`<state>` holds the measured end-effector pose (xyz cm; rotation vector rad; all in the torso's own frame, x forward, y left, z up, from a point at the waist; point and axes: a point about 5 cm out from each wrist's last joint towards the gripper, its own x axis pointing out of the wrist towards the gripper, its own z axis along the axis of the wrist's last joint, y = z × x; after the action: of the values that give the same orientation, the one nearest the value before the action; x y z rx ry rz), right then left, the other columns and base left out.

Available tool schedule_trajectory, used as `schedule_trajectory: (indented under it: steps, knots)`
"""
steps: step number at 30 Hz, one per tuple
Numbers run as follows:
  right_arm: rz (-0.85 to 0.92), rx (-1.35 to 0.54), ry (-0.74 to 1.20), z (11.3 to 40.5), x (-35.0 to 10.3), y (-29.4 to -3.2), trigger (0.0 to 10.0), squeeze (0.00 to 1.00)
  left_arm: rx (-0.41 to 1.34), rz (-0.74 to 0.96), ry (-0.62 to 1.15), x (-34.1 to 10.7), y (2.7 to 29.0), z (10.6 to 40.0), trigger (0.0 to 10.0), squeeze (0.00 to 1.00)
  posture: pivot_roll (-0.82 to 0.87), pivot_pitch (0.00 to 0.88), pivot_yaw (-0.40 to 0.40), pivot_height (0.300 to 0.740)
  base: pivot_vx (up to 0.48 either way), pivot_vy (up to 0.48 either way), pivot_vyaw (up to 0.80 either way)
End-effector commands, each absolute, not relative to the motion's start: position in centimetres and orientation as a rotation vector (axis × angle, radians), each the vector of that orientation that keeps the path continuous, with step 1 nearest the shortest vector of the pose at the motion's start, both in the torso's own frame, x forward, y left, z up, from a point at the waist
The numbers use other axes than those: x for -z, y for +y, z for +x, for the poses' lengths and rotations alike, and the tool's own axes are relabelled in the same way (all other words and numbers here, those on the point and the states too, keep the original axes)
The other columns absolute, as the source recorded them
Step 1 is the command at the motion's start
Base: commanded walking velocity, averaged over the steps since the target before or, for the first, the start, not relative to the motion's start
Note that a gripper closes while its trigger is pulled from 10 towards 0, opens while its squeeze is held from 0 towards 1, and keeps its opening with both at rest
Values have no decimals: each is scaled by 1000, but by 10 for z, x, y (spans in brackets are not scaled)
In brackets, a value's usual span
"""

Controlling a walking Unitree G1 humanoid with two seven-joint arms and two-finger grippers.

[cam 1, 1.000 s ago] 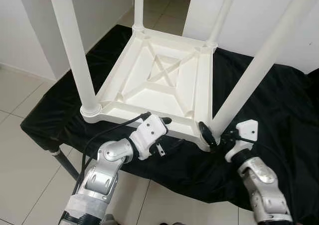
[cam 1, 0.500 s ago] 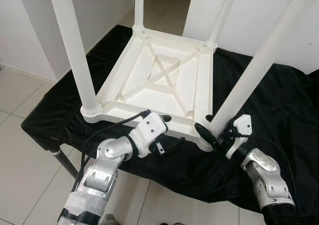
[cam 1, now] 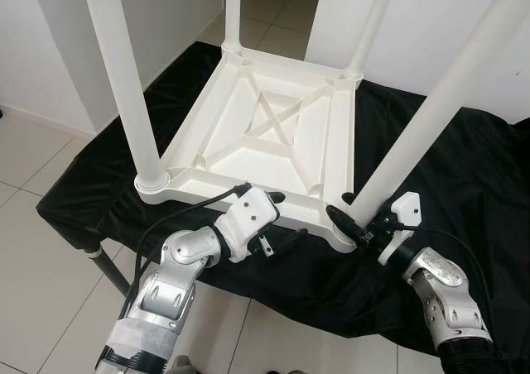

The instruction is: Building children table

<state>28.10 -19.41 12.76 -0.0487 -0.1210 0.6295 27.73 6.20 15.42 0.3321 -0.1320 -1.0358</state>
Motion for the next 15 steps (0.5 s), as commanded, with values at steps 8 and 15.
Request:
schedule_trajectory:
  steps: [8,15]
  knots:
    - [-29,-336,-159,277,-130,-190,10000,0,958,328,-120,-150,60,280,10000,0,40,82,-76,740,0,0,0]
    - [-14,-191,-148,272,-130,-176,10000,0,960,331,-118,-150,62,280,10000,0,37,83,-72,740,0,0,0]
